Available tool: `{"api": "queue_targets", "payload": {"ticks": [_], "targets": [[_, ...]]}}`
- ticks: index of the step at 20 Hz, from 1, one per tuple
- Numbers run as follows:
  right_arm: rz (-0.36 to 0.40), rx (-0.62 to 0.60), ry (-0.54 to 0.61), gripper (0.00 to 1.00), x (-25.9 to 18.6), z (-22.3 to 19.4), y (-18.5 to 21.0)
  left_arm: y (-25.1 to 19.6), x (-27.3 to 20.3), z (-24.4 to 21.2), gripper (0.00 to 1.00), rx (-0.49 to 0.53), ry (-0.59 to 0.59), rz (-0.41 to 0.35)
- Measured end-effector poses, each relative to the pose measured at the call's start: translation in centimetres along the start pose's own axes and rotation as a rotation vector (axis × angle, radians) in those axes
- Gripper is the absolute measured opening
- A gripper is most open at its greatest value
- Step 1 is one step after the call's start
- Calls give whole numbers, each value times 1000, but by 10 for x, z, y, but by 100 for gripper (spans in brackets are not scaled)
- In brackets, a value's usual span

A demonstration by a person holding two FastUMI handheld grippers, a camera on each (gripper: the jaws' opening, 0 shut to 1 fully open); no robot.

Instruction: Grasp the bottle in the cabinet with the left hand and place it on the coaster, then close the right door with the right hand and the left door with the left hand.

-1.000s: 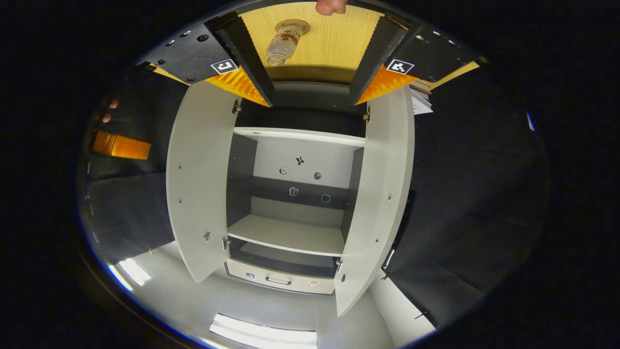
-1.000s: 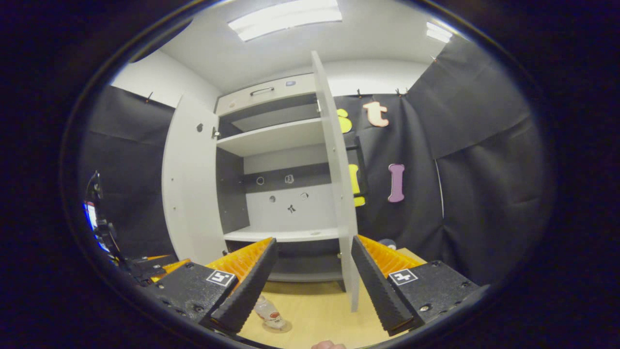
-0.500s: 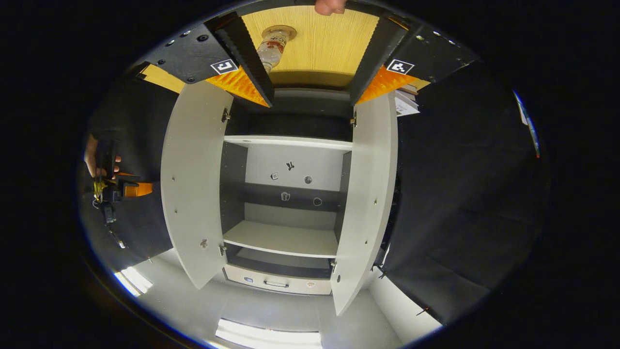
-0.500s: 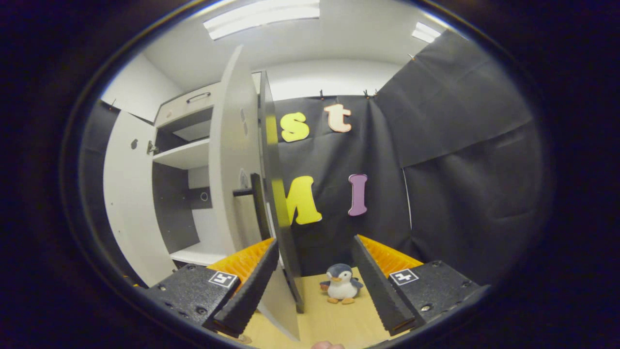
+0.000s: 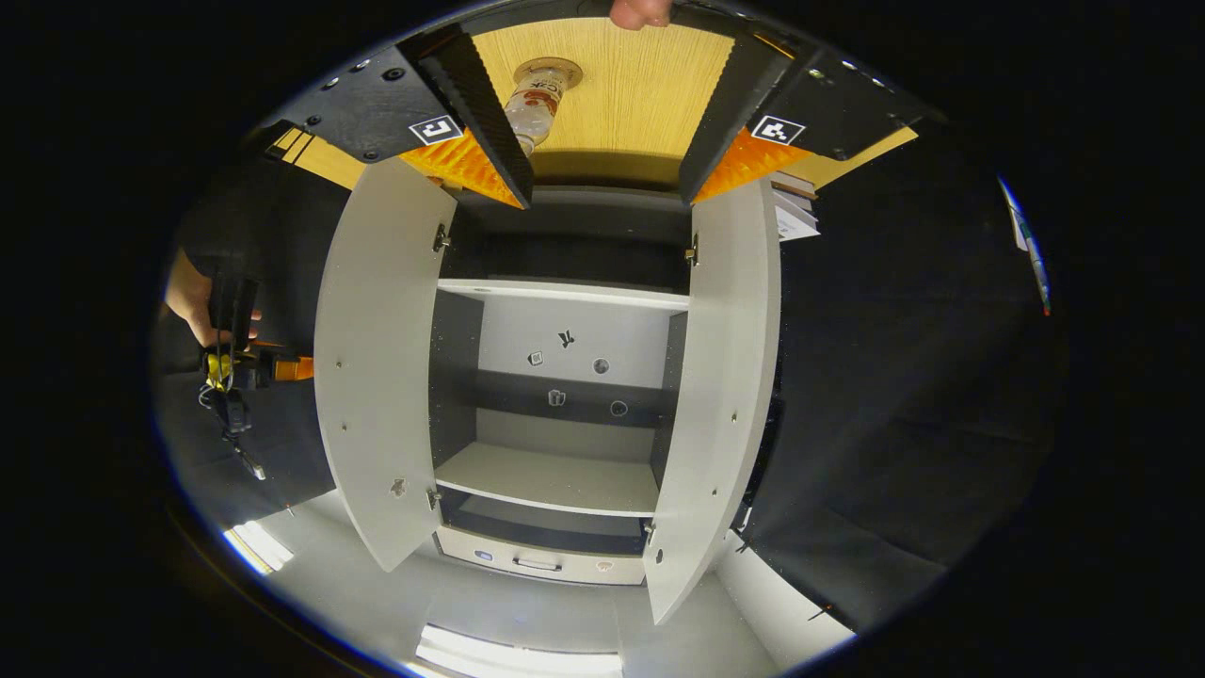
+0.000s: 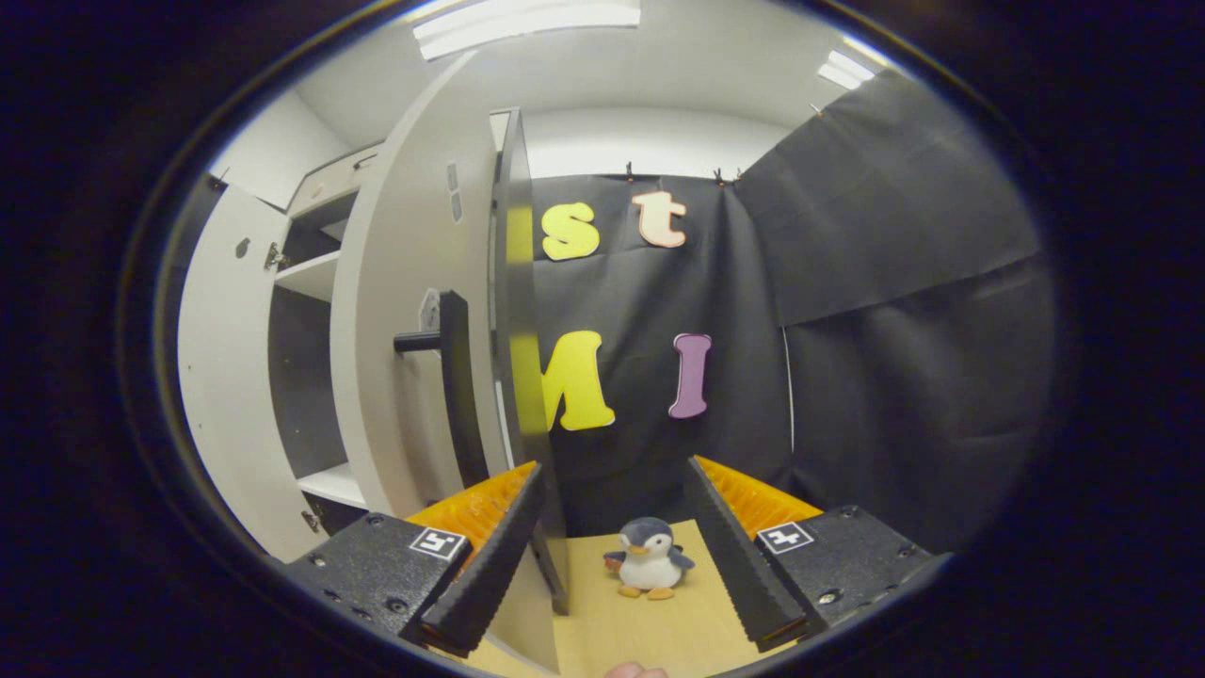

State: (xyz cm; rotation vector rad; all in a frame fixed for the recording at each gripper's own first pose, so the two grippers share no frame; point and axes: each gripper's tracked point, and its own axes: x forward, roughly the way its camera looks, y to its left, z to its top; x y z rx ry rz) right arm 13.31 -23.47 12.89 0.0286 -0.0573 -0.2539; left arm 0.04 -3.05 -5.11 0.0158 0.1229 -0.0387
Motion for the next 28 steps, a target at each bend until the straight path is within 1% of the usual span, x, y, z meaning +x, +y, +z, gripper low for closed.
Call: {"api": "queue_targets", "payload": {"ticks": [1,2,5,6,7,9,12,13,14,16,20,23,25,26,27,28], "targets": [[1,-17,-1,97,0,1,1,0,0,-1,99,-3,2,-3],[2,-36,-4,98,0,2,2,-1,0,-1,95,-3,3,-4],[8,-76,-15,98,0,5,7,-3,2,2,95,-14,-9,-10],[22,-81,-10,97,1,6,12,-4,3,5,99,-25,-17,-9],[44,-85,-5,97,-1,6,20,-5,4,8,95,-34,-27,-2],[90,-90,-3,97,-5,5,41,-7,6,10,95,-49,-38,7],[188,-70,10,97,-6,-2,80,-11,6,11,95,-67,-35,-2],[219,-59,17,92,-6,-4,94,-10,6,12,95,-66,-37,0],[235,-45,15,97,-1,-5,106,-8,5,13,95,-61,-37,8],[263,-26,5,97,7,-7,128,-3,2,13,95,-46,-37,32],[347,7,10,97,25,-13,182,8,-6,13,95,-38,-38,59],[370,-18,-22,98,33,-4,200,18,-10,11,95,-38,-24,88],[358,-43,-46,98,33,2,199,25,-14,13,95,-30,-30,109],[362,-40,-55,96,30,6,199,29,-15,15,95,-26,-34,118],[366,-32,-57,92,26,6,199,32,-15,15,95,-22,-37,125],[366,-25,-53,93,20,5,197,35,-14,16,95,-18,-38,129]]}}
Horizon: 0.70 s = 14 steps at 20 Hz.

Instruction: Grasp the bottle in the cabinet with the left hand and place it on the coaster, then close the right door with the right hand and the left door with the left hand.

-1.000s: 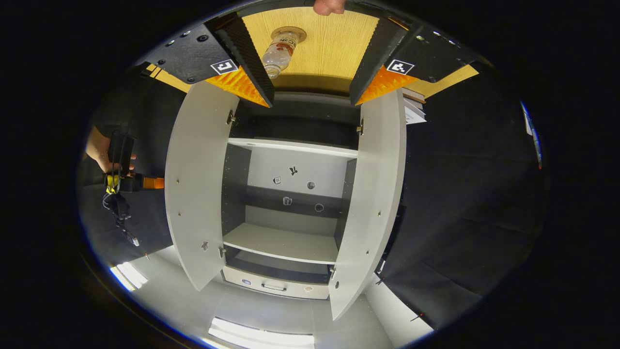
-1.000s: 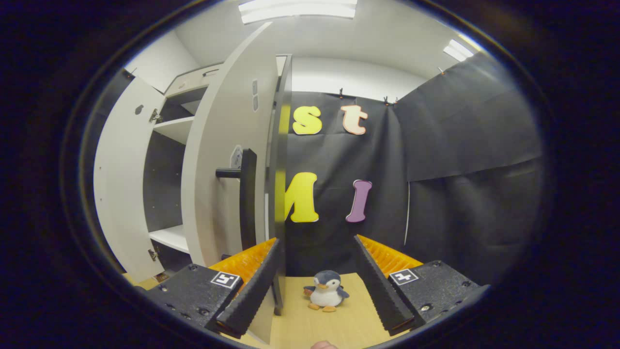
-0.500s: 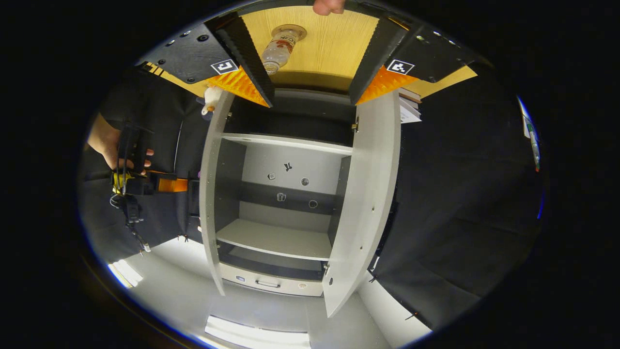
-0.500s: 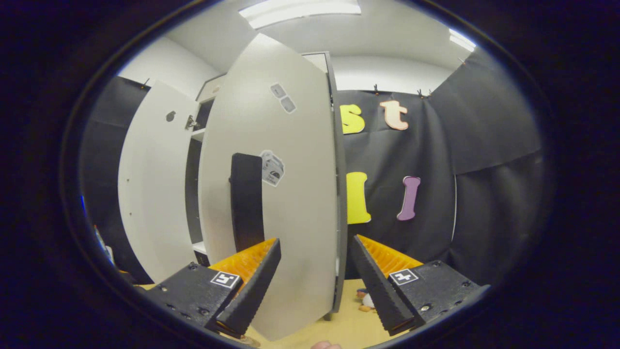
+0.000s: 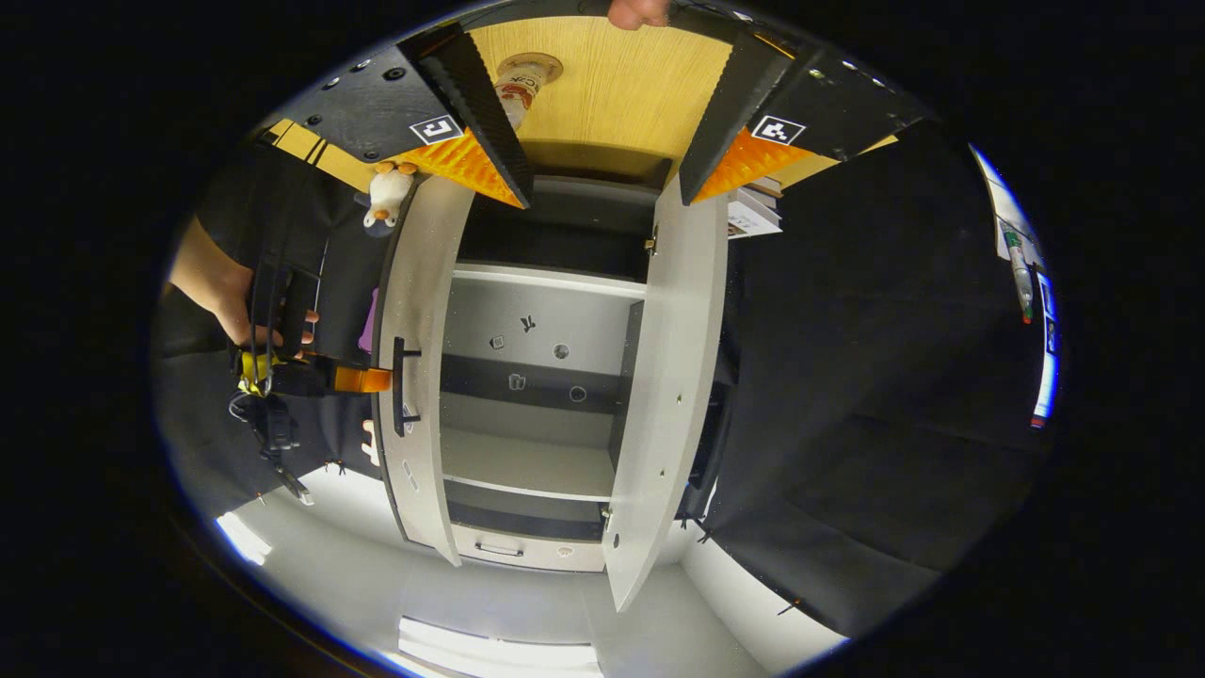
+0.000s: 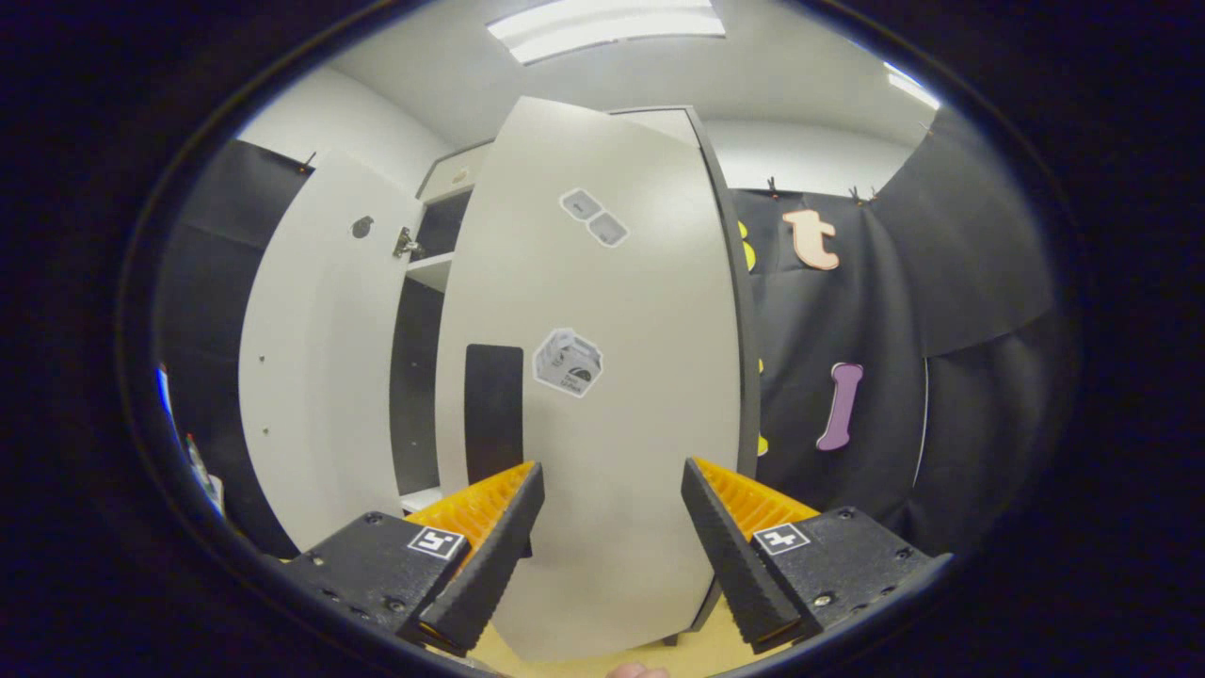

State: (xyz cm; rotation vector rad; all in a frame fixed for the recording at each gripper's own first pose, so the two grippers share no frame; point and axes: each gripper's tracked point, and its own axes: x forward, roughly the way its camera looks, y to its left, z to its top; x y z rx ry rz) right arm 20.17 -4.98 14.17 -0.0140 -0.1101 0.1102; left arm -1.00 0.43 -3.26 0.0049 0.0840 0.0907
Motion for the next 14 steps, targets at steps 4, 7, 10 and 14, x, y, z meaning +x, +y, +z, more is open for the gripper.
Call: {"api": "queue_targets", "payload": {"ticks": [4,7,10,14], "targets": [[-25,28,28,96,-45,-14,1,1,5,7,95,-11,-16,-6],[-54,22,31,96,-89,-38,4,4,10,13,95,-9,-26,-11],[-76,-7,17,92,-129,-56,13,3,14,18,95,11,-28,-20],[-120,-58,28,96,-170,-82,23,-5,11,19,95,12,-27,-49]]}}
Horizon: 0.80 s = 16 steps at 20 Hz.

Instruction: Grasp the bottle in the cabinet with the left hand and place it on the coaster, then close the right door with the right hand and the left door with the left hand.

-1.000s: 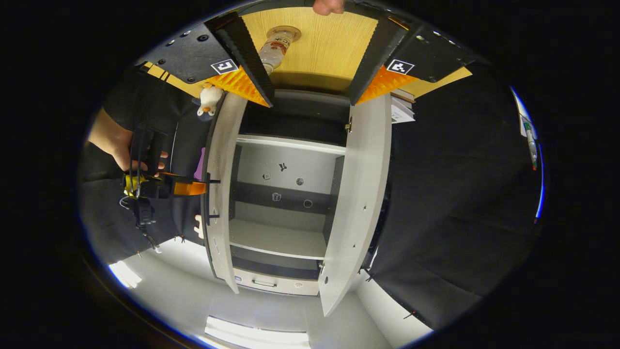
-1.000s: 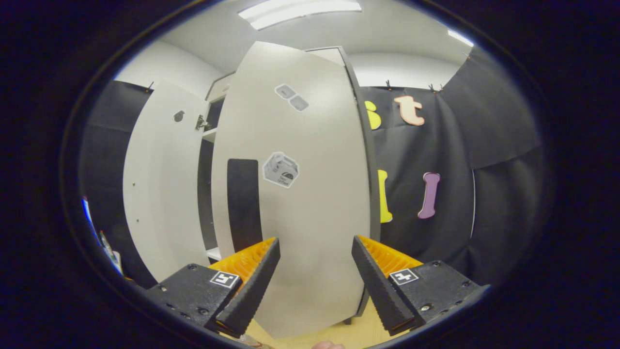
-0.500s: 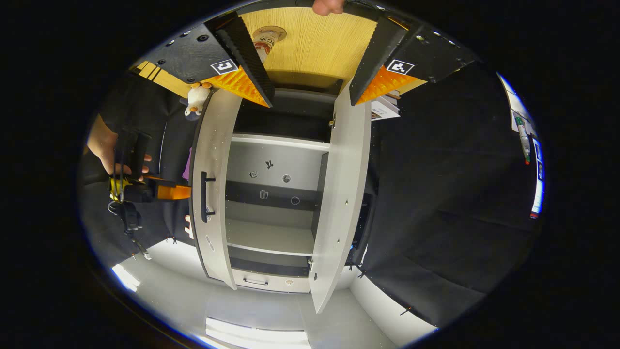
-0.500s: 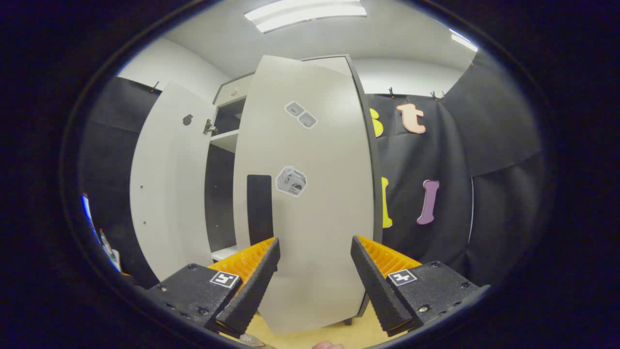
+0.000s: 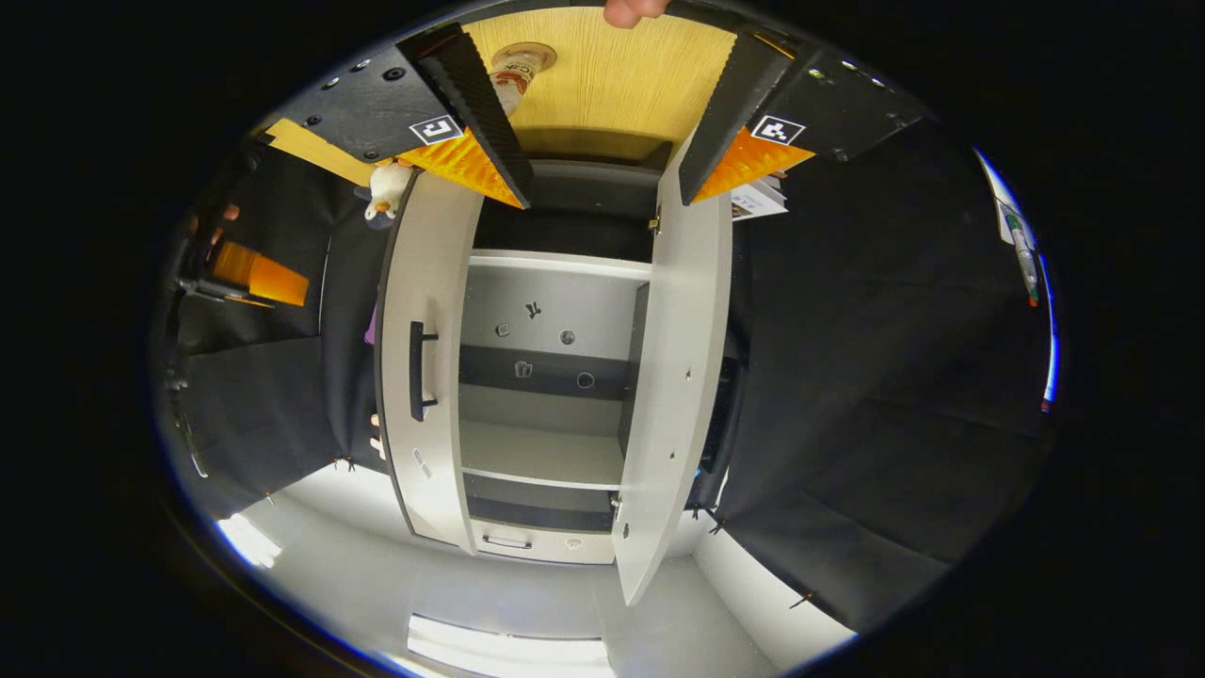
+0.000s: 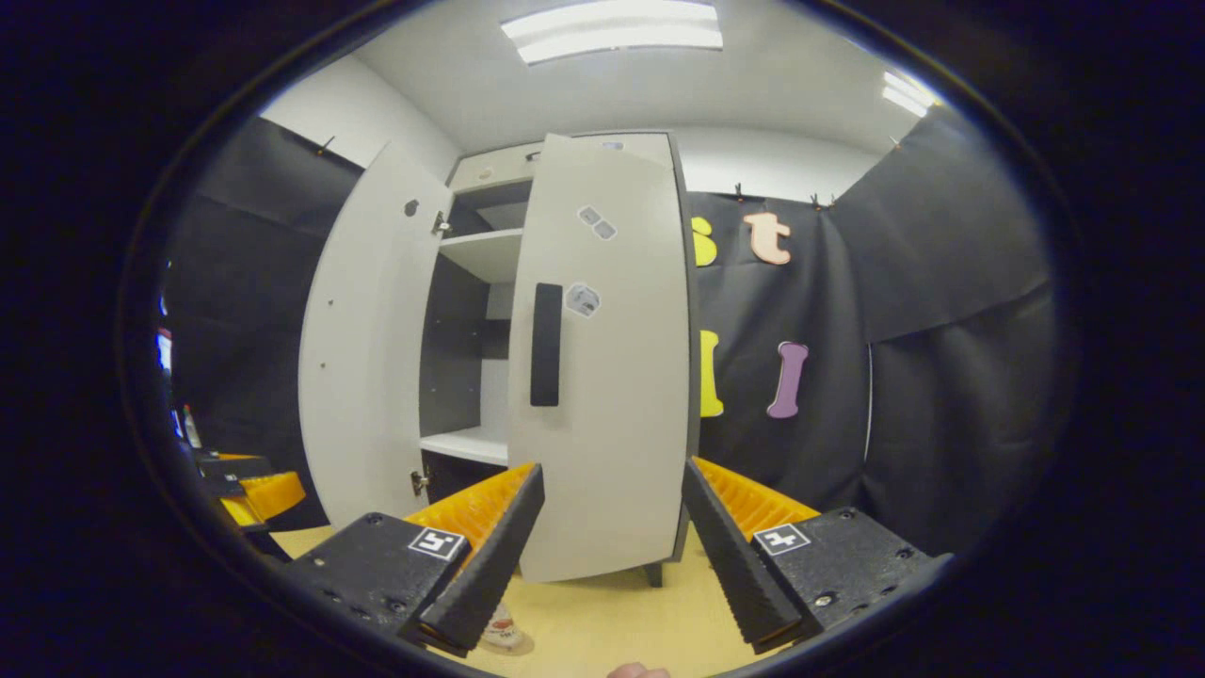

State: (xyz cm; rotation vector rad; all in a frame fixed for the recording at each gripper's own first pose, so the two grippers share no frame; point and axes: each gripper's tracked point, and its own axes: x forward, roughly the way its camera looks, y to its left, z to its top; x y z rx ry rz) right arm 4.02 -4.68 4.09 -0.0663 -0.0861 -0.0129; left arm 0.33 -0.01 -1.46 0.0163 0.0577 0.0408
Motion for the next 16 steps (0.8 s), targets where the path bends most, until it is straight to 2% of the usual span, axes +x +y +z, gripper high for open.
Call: {"api": "queue_targets", "payload": {"ticks": [1,2,3,4,5,6,7,11,12,13,14,15,16], "targets": [[1,-4,3,96,-8,-5,4,-3,-1,0,95,-5,-2,-8],[3,1,7,92,-16,-12,8,-6,-3,1,95,-11,-5,-18],[16,11,16,97,-23,-21,14,-8,-4,3,95,-17,-14,-28],[24,26,31,96,-29,-30,19,-8,-5,6,95,-30,-22,-33],[40,43,43,97,-35,-38,23,-6,-5,12,91,-48,-34,-37],[57,59,56,96,-40,-43,29,0,-5,22,91,-64,-50,-36],[67,73,65,96,-44,-46,31,10,-4,36,95,-68,-69,-22],[82,113,68,97,-50,-42,33,100,6,86,95,-29,-141,185],[78,115,58,93,-52,-39,32,122,14,97,95,-28,-155,219],[79,118,53,93,-54,-37,32,136,21,108,99,-31,-164,228],[86,121,50,97,-55,-36,33,153,32,116,99,-45,-156,246],[90,120,50,96,-57,-36,34,170,39,122,95,-63,-162,269],[89,112,52,97,-57,-35,32,182,47,129,95,-79,-178,287]]}}
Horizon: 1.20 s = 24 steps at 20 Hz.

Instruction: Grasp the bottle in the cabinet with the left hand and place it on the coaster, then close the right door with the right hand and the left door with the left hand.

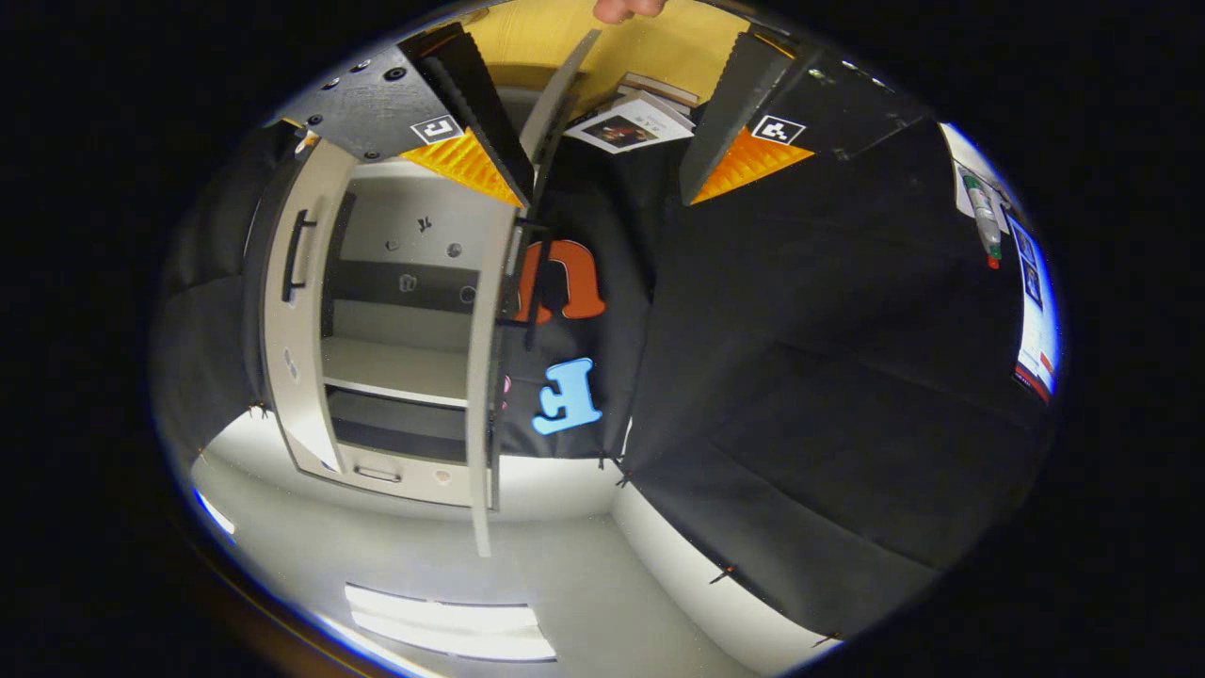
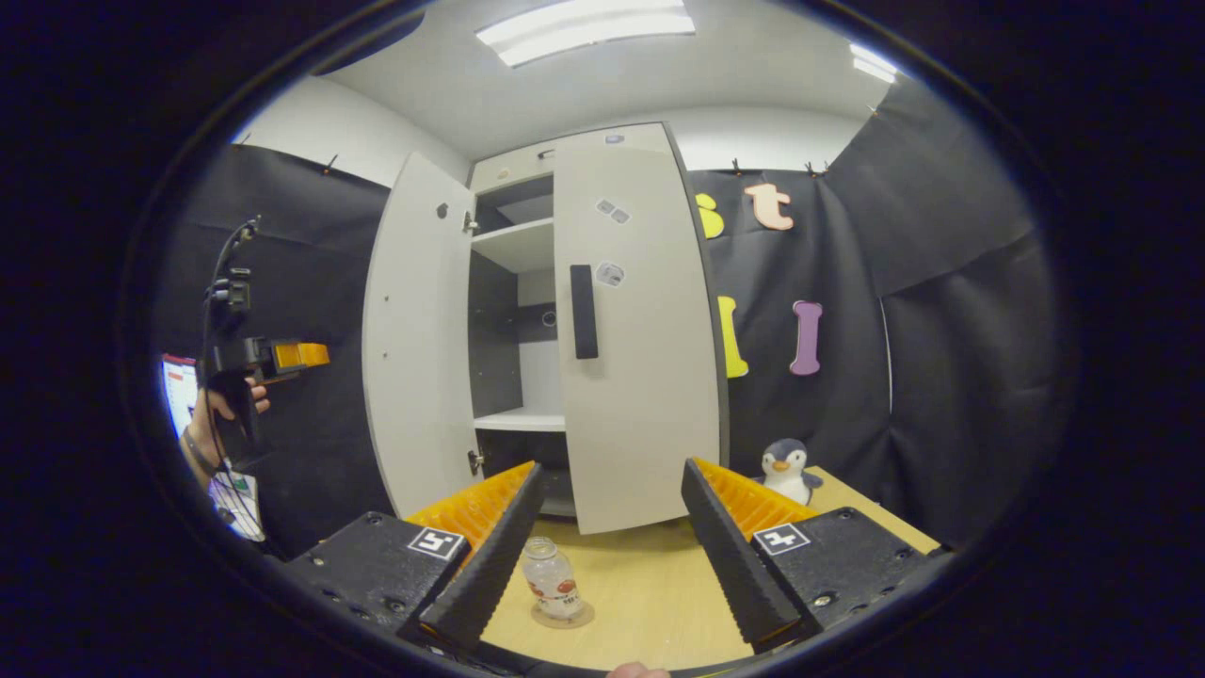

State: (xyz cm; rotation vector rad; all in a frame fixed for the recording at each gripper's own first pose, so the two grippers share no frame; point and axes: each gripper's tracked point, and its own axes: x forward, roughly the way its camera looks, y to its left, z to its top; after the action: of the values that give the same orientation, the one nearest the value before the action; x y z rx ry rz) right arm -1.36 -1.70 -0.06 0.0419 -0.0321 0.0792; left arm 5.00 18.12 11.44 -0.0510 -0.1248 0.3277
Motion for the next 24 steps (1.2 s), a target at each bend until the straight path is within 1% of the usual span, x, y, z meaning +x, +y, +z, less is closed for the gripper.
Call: {"api": "queue_targets", "payload": {"ticks": [1,2,3,5,7,8,9,10,11,12,15,17,20,24], "targets": [[-8,-11,-1,96,-1,2,-3,7,13,5,95,-9,-13,17],[-16,-17,-6,96,-2,5,-6,13,26,6,99,-12,-11,30],[-19,-19,-12,96,-3,8,-8,17,37,0,95,-15,7,37],[-31,-24,-15,96,-3,12,-12,13,54,-12,95,-47,51,-2],[-39,-31,-12,96,-2,13,-15,13,64,-17,95,-55,59,1],[-43,-33,-16,97,-2,14,-16,12,69,-19,99,-48,60,4],[-51,-35,-18,96,-1,14,-18,9,75,-18,95,-44,55,2],[-55,-36,-17,96,0,13,-19,3,78,-18,95,-44,55,-9],[-59,-34,-15,97,2,11,-20,4,76,-19,99,-39,48,0],[-64,-30,-11,97,4,10,-22,4,77,-15,94,-27,28,6],[-59,0,1,97,12,5,-21,0,78,-15,94,-5,25,-3],[-43,21,2,96,20,6,-16,-6,75,-16,94,15,37,-30],[-29,8,-11,97,28,10,-9,-22,69,-15,94,59,39,-80],[-31,-10,-19,96,31,15,-7,-62,62,-19,94,65,42,-171]]}}
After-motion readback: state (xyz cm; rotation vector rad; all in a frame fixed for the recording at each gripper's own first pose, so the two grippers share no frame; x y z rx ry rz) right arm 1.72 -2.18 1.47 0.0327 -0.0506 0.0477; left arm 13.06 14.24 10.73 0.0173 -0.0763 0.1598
